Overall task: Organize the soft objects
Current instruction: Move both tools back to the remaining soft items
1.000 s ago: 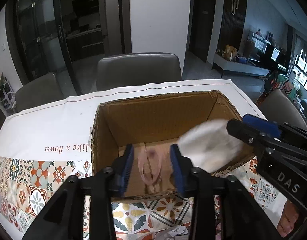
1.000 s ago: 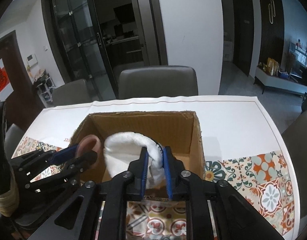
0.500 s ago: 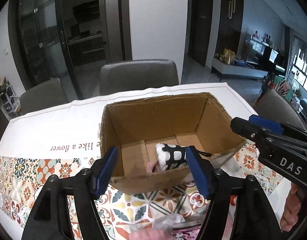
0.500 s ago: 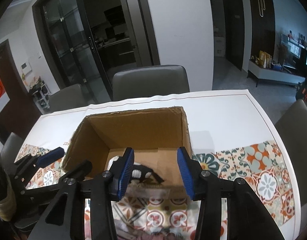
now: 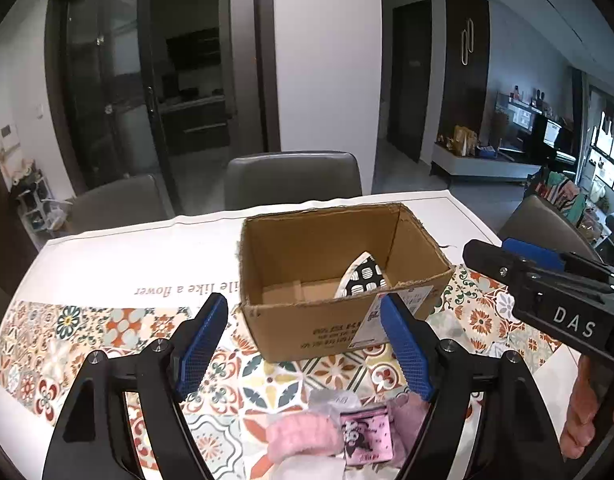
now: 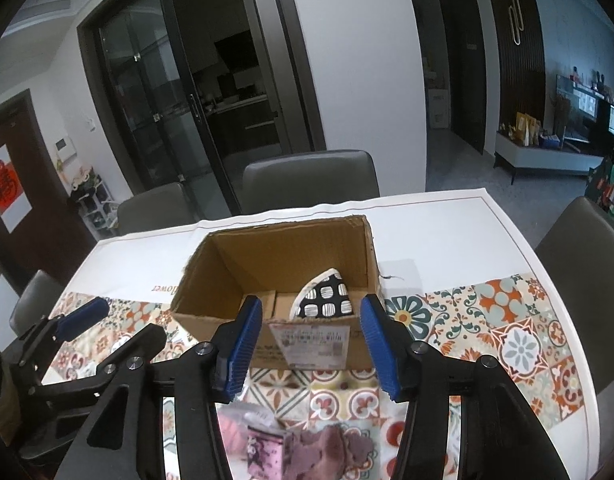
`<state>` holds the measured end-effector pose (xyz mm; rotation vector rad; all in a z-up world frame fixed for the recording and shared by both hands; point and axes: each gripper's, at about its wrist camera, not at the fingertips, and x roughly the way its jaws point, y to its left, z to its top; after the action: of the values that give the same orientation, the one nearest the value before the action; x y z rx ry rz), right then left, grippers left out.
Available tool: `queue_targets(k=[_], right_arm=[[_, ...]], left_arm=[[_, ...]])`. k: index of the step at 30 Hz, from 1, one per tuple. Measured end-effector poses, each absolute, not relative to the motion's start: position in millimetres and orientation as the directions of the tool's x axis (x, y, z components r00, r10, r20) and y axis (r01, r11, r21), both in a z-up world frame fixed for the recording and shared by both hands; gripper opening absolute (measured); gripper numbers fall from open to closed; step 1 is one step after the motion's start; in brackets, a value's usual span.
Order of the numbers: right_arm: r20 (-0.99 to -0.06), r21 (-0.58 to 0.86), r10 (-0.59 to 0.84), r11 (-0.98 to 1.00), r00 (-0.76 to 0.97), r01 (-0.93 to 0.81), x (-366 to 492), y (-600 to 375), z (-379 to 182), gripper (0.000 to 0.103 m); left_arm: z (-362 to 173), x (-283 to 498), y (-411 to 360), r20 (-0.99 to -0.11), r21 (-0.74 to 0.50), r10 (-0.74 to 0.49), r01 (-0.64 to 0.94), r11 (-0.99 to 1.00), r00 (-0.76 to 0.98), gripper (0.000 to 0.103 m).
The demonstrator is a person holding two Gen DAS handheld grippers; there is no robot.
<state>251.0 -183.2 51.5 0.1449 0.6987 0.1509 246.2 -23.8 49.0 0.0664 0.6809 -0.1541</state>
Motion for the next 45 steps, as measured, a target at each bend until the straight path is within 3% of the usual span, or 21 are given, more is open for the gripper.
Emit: queue_targets(k=[21,45], right_arm=[[-0.637,0.162,0.195,0.98,0.746,-0.119,182,-174,34,0.053],[-0.804,0.132,0.184,0.982,0.565,-0.132,154,-170,-56,0.053]], left_arm=[[32,161,-10,-0.595,0.036,-0.035,0.07,0.997,0.803,0.078],[-61,129,-15,-0.761,0.039,-0.04,0.106,0.994,0.647,0.078]])
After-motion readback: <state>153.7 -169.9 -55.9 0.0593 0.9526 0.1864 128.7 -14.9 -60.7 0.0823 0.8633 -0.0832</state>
